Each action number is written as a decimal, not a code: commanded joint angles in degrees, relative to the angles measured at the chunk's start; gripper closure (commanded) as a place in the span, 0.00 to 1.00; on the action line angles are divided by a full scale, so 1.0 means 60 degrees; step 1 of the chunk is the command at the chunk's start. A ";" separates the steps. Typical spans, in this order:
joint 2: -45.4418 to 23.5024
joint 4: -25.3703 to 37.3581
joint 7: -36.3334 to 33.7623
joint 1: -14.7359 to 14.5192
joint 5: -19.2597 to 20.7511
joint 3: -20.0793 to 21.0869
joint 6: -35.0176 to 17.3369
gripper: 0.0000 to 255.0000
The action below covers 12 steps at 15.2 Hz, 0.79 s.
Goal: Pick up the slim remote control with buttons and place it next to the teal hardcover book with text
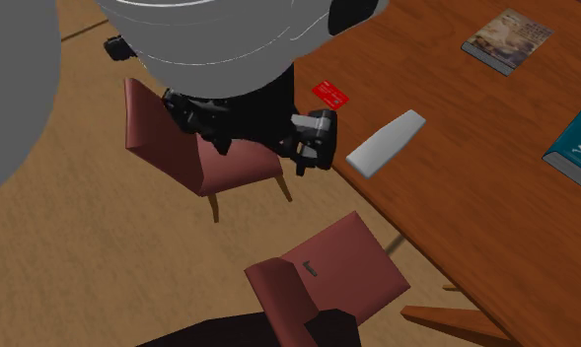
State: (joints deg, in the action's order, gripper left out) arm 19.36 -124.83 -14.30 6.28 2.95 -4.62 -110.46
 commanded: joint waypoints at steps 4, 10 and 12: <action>-0.1544 0.0850 -0.0272 0.0346 -0.0094 -0.0395 -0.0527 0.00; -0.3443 0.2148 -0.0488 0.0766 -0.0409 -0.0868 -0.0906 0.00; -0.4077 0.2634 -0.0543 0.0923 -0.0558 -0.1012 -0.0973 0.00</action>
State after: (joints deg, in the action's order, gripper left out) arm -2.74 -110.75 -17.43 11.32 0.12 -10.23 -115.89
